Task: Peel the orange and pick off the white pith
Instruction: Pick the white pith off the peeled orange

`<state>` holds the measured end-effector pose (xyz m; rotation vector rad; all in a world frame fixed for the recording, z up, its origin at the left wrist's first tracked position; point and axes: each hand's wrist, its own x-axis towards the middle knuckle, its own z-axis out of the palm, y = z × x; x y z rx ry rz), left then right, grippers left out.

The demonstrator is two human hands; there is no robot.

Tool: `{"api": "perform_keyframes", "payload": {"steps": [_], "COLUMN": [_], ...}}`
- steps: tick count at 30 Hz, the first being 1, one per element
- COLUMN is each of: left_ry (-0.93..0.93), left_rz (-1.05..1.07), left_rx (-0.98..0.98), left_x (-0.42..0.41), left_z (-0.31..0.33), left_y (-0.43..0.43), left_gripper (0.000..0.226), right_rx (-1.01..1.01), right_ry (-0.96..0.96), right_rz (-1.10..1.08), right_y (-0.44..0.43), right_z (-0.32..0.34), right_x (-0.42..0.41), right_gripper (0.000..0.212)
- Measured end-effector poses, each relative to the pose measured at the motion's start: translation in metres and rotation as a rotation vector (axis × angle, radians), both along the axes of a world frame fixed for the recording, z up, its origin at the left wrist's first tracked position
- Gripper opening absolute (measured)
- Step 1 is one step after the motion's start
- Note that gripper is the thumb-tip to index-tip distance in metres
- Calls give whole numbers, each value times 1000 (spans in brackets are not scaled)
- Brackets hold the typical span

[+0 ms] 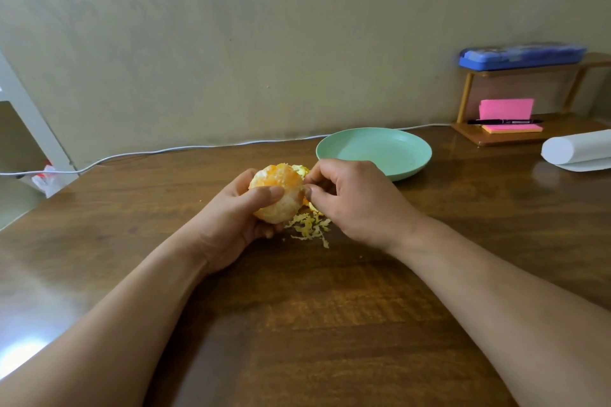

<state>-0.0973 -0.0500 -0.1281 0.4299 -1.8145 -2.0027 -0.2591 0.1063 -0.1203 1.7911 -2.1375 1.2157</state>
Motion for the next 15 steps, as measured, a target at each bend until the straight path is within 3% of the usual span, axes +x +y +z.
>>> {"api": "perform_keyframes", "payload": {"steps": [8, 15], "left_ry": [15, 64], "left_rz": [-17, -112], "left_rx": [18, 218], "left_x": [-1, 0], "left_z": [-1, 1], "left_y": [4, 3], "left_gripper": [76, 73], "right_rx": [-101, -89], "right_ry": [26, -408], "right_rz": [-47, -16], "right_y": [-5, -8], "right_z": [-6, -10], "right_x": [0, -8], "right_gripper": [6, 10]}}
